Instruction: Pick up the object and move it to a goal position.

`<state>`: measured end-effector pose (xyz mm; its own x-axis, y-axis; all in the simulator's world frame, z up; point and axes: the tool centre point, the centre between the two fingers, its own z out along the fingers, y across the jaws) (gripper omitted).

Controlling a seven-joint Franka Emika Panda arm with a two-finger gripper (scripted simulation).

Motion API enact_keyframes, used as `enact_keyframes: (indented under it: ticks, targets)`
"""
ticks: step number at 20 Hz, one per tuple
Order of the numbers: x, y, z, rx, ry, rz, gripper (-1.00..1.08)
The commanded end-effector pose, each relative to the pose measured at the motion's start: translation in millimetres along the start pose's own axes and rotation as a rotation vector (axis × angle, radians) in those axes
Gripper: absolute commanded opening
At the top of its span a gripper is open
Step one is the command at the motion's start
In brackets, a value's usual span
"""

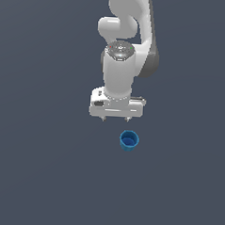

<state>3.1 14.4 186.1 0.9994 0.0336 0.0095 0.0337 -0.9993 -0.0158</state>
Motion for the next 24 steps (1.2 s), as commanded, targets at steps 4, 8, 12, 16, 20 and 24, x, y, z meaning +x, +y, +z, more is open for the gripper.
enact_keyframes:
  ticks: [4, 8, 12, 16, 20, 24]
  targets:
    - [-1, 1, 4, 0.001, -0.003, 0.007, 0.28]
    - [-2, 2, 9, 0.002, -0.008, 0.017, 0.28]
    - [-2, 2, 9, 0.001, -0.008, 0.021, 0.28]
    - [0, -1, 11, 0.0, -0.009, 0.041, 0.28]
    - [4, -5, 14, -0.004, -0.012, 0.076, 0.28]
    - [9, -12, 18, -0.009, -0.015, 0.128, 0.28]
